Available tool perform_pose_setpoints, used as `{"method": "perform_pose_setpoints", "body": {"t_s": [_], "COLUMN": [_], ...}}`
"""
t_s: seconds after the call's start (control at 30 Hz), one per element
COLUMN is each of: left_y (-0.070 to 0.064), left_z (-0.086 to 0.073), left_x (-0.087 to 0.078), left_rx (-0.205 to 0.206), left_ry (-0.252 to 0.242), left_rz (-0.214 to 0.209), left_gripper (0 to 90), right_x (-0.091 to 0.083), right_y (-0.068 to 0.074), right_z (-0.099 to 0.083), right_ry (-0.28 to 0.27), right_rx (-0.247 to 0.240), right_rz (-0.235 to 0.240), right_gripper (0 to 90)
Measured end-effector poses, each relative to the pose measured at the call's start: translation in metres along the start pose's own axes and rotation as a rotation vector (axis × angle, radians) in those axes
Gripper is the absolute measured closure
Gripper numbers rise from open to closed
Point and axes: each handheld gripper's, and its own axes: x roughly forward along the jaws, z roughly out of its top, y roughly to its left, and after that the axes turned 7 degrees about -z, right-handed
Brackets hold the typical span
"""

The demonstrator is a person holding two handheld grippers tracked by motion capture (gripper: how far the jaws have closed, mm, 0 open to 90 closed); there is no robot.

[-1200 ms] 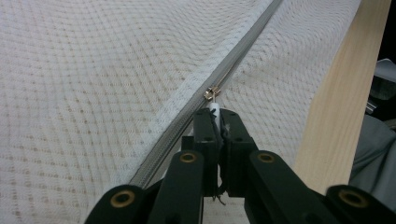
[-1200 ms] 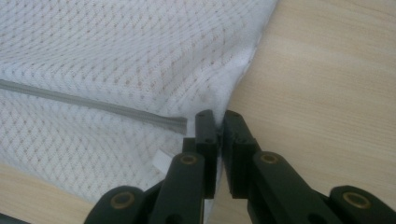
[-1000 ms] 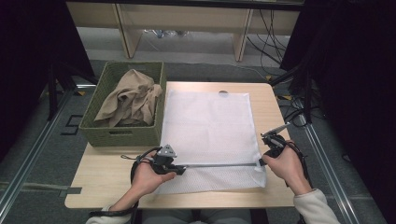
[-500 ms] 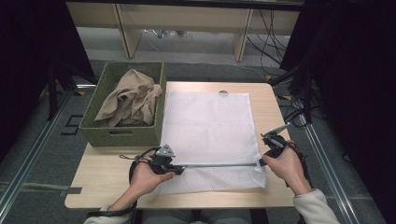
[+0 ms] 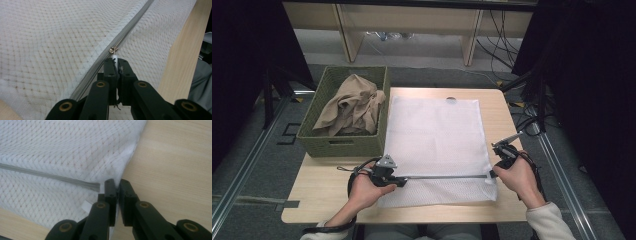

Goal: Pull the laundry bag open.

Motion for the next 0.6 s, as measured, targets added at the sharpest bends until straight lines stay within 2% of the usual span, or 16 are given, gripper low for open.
{"method": "perform_pose_setpoints", "body": {"t_s": [0.03,0.07,0.1,0.13,0.17,0.2,0.33,0.37,0.4,0.43,0.47,0.5,0.6], "left_y": [0.0013,0.0007,0.0014,0.0015,0.0003,0.0025,0.0024,0.0025,0.0028,0.0033,0.0030,0.0032,0.0046], "left_z": [-0.0005,-0.0013,-0.0016,-0.0021,-0.0030,-0.0036,-0.0053,-0.0060,-0.0060,-0.0063,-0.0067,-0.0075,-0.0086], "left_x": [-0.0011,-0.0004,-0.0018,-0.0028,-0.0018,-0.0035,-0.0053,-0.0053,-0.0064,-0.0069,-0.0066,-0.0071,-0.0080], "left_rx": [0.008,-0.011,0.002,0.008,-0.017,-0.002,-0.001,-0.018,-0.008,-0.004,-0.012,-0.021,-0.002], "left_ry": [0.013,0.008,0.016,0.019,-0.002,0.018,0.001,-0.001,0.002,-0.002,-0.010,-0.001,0.001], "left_rz": [0.014,0.016,0.011,0.019,0.016,0.017,0.017,0.024,0.023,0.015,0.016,0.036,0.029], "left_gripper": [86.5,86.6,86.5,86.6,86.5,86.6,86.6,86.5,86.6,86.6,86.5,86.6,86.5], "right_x": [0.0002,0.0011,0.0027,0.0022,0.0023,-0.0002,0.0007,0.0007,0.0014,0.0032,0.0025,0.0021,0.0025], "right_y": [-0.0012,-0.0024,-0.0048,-0.0044,-0.0052,-0.0023,-0.0023,-0.0019,-0.0029,-0.0058,-0.0054,-0.0048,-0.0044], "right_z": [0.0003,0.0005,0.0007,0.0006,0.0007,0.0004,0.0004,0.0004,0.0005,0.0009,0.0010,0.0008,0.0008], "right_ry": [0.007,-0.005,-0.030,-0.019,-0.033,0.006,0.007,0.005,-0.009,-0.036,-0.023,-0.019,-0.016], "right_rx": [-0.005,-0.020,-0.051,-0.035,-0.048,0.001,-0.001,0.003,-0.016,-0.060,-0.047,-0.038,-0.035], "right_rz": [0.005,0.000,-0.002,-0.006,-0.006,-0.003,0.001,0.003,0.001,-0.003,-0.004,-0.007,-0.007], "right_gripper": [86.5,86.5,86.5,86.5,86.5,86.5,86.5,86.5,86.5,86.5,86.5,86.5,86.5]}}
